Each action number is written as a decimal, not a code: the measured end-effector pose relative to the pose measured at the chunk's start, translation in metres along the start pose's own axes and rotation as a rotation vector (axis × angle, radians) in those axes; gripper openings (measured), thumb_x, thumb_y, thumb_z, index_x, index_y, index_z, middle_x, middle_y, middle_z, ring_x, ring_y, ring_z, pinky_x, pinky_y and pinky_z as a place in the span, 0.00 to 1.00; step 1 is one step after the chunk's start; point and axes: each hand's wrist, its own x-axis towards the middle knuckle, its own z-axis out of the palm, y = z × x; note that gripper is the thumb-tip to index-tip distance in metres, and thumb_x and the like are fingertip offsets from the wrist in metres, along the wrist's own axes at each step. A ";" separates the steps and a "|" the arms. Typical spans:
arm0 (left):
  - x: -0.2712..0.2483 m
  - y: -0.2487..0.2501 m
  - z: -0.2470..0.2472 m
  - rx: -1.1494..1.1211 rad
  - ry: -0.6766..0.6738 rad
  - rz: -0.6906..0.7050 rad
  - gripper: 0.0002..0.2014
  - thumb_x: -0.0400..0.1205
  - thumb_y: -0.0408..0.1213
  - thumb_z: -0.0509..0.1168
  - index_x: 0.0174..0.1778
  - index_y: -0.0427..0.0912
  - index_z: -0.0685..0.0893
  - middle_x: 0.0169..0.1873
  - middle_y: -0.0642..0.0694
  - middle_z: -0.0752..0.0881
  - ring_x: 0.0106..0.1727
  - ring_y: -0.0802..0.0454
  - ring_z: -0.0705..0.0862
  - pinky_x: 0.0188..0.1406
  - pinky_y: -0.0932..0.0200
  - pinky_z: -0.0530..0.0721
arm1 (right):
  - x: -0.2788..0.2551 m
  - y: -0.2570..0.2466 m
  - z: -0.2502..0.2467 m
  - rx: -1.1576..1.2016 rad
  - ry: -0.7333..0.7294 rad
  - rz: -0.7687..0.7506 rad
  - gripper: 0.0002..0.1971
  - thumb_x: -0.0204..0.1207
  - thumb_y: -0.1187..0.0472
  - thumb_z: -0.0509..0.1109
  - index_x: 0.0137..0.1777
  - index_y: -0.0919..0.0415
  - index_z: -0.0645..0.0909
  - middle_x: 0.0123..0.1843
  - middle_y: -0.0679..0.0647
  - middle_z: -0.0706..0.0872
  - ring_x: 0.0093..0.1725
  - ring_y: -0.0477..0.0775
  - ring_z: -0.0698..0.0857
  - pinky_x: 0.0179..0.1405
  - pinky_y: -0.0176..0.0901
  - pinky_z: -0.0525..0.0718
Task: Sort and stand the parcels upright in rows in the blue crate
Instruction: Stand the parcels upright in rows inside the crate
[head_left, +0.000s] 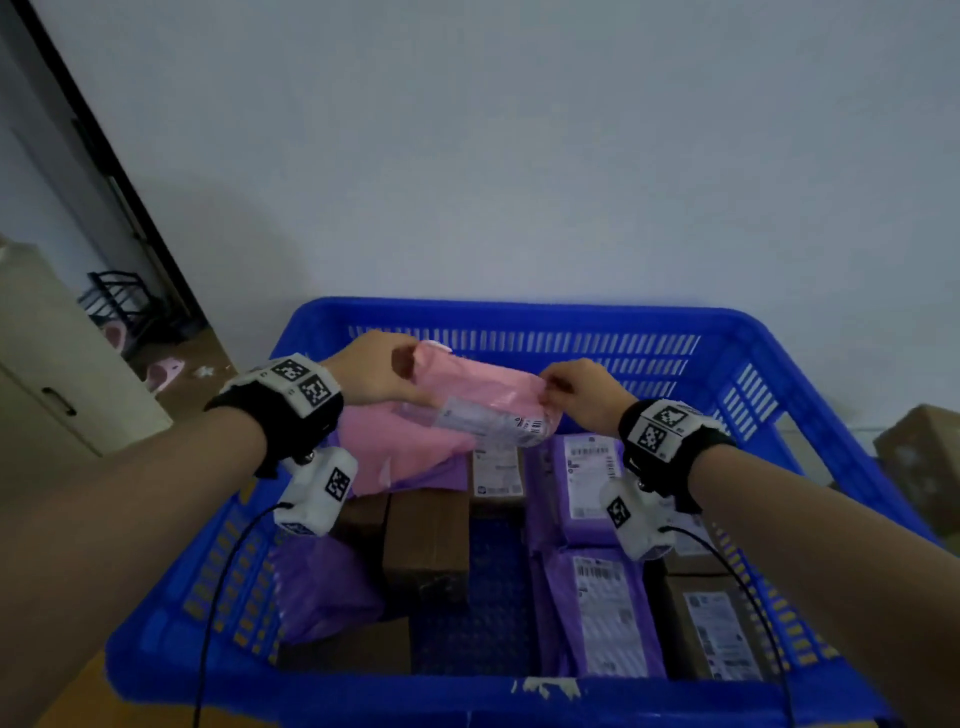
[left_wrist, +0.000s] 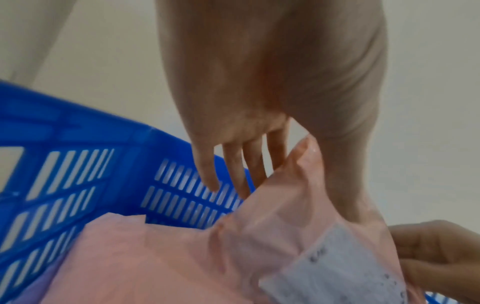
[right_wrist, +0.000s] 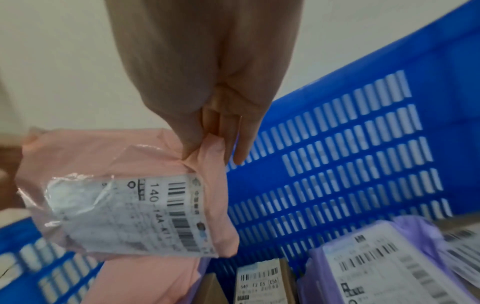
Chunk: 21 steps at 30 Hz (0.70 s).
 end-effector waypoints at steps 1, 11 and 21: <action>0.004 0.001 0.003 -0.051 0.055 -0.008 0.37 0.59 0.50 0.82 0.62 0.38 0.81 0.55 0.41 0.88 0.58 0.44 0.86 0.60 0.51 0.82 | -0.003 0.006 -0.004 0.063 0.019 0.034 0.08 0.77 0.66 0.68 0.49 0.71 0.85 0.43 0.64 0.87 0.45 0.57 0.84 0.46 0.45 0.77; 0.038 0.023 0.061 -0.488 0.160 -0.265 0.52 0.65 0.51 0.79 0.80 0.36 0.62 0.74 0.38 0.74 0.72 0.43 0.76 0.71 0.48 0.76 | -0.039 0.041 -0.009 0.946 0.172 0.403 0.07 0.80 0.72 0.64 0.49 0.78 0.81 0.39 0.67 0.86 0.32 0.49 0.85 0.36 0.34 0.89; 0.046 0.064 0.124 -1.004 -0.052 -0.238 0.19 0.77 0.34 0.72 0.63 0.43 0.77 0.56 0.39 0.86 0.54 0.43 0.86 0.52 0.49 0.83 | -0.073 0.056 -0.019 1.066 0.276 0.451 0.15 0.79 0.72 0.64 0.63 0.60 0.77 0.45 0.64 0.85 0.36 0.54 0.84 0.38 0.36 0.88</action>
